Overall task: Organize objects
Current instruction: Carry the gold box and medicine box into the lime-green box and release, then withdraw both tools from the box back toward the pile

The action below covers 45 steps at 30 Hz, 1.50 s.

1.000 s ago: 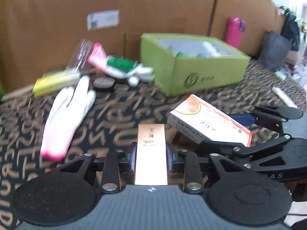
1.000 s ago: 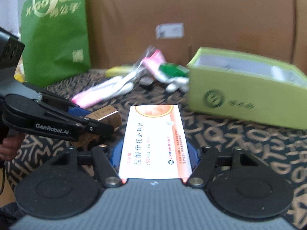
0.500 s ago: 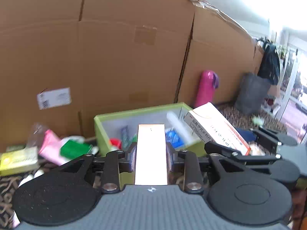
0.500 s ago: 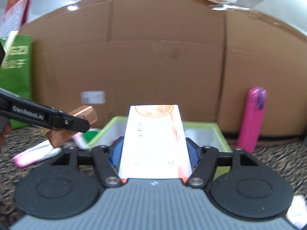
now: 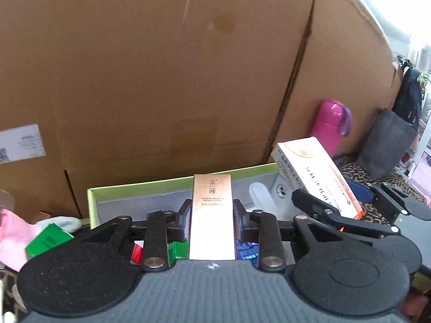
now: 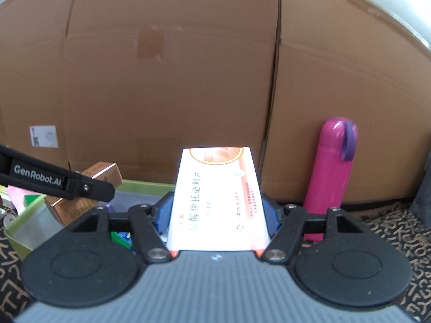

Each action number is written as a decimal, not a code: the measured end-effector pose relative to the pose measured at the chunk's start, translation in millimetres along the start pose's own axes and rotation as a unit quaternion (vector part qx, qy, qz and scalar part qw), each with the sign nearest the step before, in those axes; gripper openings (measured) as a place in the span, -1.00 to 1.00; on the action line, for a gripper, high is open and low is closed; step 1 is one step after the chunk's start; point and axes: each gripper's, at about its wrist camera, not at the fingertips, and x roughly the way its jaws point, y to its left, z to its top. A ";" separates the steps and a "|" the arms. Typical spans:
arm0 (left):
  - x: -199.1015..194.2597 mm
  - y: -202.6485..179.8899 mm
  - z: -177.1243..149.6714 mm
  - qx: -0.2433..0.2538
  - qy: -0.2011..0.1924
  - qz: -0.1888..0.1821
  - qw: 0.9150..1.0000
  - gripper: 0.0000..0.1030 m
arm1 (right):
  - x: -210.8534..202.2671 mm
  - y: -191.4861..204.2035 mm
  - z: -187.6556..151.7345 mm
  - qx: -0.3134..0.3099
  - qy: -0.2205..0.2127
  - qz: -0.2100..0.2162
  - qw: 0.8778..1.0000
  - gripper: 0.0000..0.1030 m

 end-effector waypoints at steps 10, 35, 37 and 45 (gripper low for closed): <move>-18.0 19.6 -19.3 -0.047 -0.020 0.026 0.998 0.76 | 1.4 7.9 -18.7 -0.033 0.020 0.001 0.999 0.99; -146.8 58.2 -90.5 -0.043 -0.020 0.152 0.987 0.77 | -104.6 97.4 -31.9 0.002 -0.001 0.067 0.998 1.00; -156.4 77.2 -101.6 -0.053 -0.016 0.171 0.984 0.77 | -103.7 109.9 -39.0 -0.007 0.010 0.082 0.997 1.00; -171.5 158.5 -131.3 -0.105 0.016 0.226 0.968 0.77 | -98.8 146.7 -57.1 -0.014 0.044 0.128 0.991 1.00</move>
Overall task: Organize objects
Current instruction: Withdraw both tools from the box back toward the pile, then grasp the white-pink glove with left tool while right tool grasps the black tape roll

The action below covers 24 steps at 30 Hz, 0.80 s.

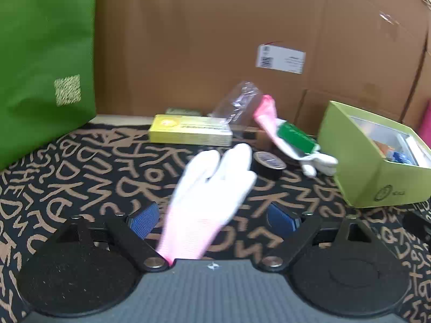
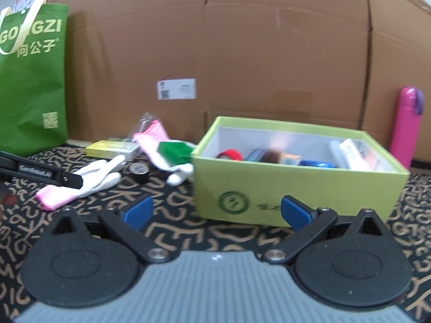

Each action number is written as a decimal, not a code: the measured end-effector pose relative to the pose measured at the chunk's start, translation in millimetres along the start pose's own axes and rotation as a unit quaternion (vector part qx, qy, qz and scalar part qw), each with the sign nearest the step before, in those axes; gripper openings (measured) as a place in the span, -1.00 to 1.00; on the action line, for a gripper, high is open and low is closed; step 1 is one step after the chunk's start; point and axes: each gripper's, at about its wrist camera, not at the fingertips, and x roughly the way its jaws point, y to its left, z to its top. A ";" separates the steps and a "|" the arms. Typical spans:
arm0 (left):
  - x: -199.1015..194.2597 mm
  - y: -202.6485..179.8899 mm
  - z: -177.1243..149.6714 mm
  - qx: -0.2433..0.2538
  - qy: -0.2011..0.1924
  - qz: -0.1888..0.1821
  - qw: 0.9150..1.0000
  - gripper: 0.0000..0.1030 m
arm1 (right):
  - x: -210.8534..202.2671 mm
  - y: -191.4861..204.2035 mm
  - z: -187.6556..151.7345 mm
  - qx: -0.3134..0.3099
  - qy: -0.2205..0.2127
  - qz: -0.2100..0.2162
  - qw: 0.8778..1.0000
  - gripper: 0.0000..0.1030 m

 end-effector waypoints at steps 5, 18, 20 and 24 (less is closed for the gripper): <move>22.4 1.8 6.6 0.035 0.021 -0.016 0.999 0.75 | 4.8 17.4 1.4 0.000 0.006 0.029 1.000 1.00; 5.8 32.3 -10.7 0.005 0.015 -0.016 1.000 -0.58 | 76.0 86.3 21.7 -0.097 0.043 0.115 0.988 -0.01; 2.6 40.0 -14.2 0.000 0.017 -0.019 1.000 -0.57 | 101.0 94.4 26.1 -0.105 0.058 0.109 0.987 -0.05; 2.6 48.4 -19.2 -0.014 0.018 -0.034 0.999 -0.54 | 141.1 103.3 30.3 -0.113 0.081 0.092 0.986 -0.06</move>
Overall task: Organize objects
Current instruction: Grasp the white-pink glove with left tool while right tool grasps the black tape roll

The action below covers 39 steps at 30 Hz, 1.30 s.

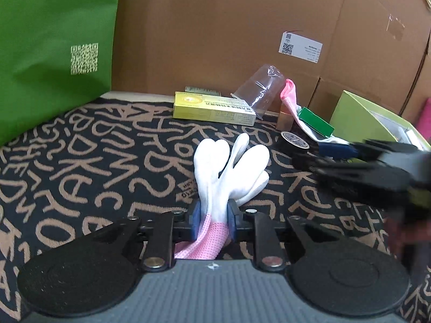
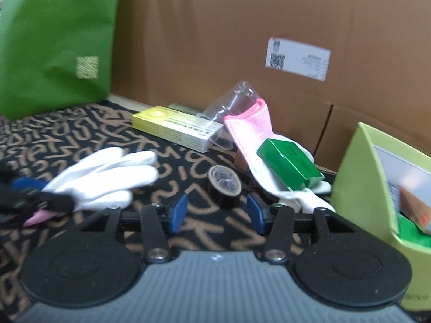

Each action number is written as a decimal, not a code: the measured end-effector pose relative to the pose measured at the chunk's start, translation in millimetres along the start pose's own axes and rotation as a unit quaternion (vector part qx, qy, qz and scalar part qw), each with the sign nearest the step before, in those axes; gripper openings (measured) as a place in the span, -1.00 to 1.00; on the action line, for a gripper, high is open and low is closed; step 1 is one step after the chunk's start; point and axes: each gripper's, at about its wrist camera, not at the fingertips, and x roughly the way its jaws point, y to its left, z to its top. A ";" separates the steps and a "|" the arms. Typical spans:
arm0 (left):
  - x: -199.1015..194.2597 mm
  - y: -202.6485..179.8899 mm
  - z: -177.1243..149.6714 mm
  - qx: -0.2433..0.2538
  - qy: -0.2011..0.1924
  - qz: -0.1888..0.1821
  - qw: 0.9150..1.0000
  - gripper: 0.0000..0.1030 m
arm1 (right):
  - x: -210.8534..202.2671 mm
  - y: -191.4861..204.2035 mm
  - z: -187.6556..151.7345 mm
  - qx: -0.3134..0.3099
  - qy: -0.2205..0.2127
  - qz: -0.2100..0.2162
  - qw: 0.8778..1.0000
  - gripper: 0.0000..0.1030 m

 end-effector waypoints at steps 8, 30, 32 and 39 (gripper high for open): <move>0.6 -9.1 -4.5 0.029 -0.014 0.014 0.999 -0.54 | 19.6 -19.3 1.4 0.060 0.004 0.015 0.998 -0.39; -0.8 -66.3 -15.4 0.106 0.022 -0.033 0.994 -0.27 | -116.9 -14.4 -86.1 0.079 0.003 0.017 0.997 -0.23; -1.5 -64.1 -14.3 0.097 0.025 -0.037 0.994 -0.27 | -115.1 -15.8 -87.5 0.082 0.004 0.020 0.996 -0.23; -2.4 -67.7 -15.3 0.097 0.023 -0.035 0.994 -0.64 | -113.9 -17.6 -88.4 0.089 0.003 0.027 0.996 -0.39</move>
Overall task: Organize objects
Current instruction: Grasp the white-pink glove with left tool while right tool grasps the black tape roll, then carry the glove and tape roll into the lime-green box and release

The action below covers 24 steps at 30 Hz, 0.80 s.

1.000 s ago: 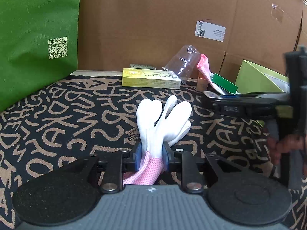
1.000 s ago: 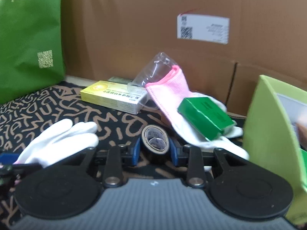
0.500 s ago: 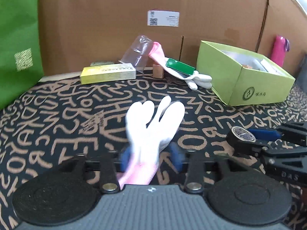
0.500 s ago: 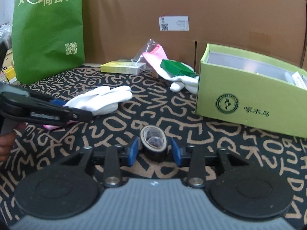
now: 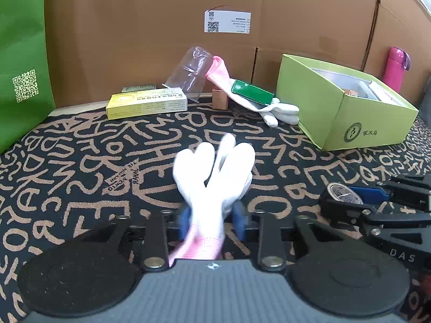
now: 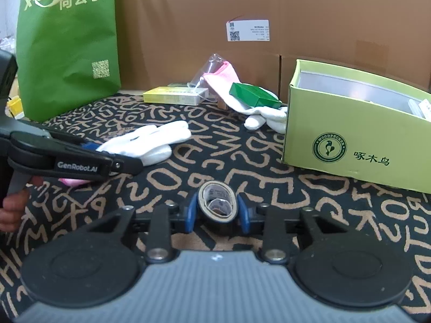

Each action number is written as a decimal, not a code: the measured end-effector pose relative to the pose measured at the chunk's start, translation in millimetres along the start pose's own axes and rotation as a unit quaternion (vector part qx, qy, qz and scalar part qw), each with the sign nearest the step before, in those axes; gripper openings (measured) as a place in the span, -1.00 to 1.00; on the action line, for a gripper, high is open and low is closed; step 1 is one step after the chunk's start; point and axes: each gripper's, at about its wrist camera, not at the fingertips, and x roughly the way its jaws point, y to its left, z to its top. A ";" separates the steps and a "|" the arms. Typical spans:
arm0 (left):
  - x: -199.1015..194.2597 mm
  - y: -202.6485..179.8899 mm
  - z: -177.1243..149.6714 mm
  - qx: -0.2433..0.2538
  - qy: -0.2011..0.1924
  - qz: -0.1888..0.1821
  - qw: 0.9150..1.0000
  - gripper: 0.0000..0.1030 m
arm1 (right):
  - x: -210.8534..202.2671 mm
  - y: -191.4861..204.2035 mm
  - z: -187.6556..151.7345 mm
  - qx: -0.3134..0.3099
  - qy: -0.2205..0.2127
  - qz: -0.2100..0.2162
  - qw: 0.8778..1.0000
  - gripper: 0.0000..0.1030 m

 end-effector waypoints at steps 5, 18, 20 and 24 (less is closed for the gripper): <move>-11.9 -5.2 5.5 -0.011 -0.009 -0.031 0.999 -0.69 | -9.3 -2.6 0.2 0.013 -0.018 0.009 1.000 -0.39; -36.7 -75.0 83.9 0.030 -0.096 -0.139 0.985 -0.69 | -75.9 -60.0 36.9 0.037 -0.135 -0.071 0.988 -0.39; -30.0 -91.2 99.1 0.035 -0.103 -0.145 0.983 -0.69 | -84.2 -72.0 44.1 0.037 -0.152 -0.094 0.983 -0.39; -8.2 -121.0 125.8 0.046 -0.112 -0.155 0.981 -0.69 | -87.7 -97.3 57.6 0.033 -0.171 -0.135 0.975 -0.39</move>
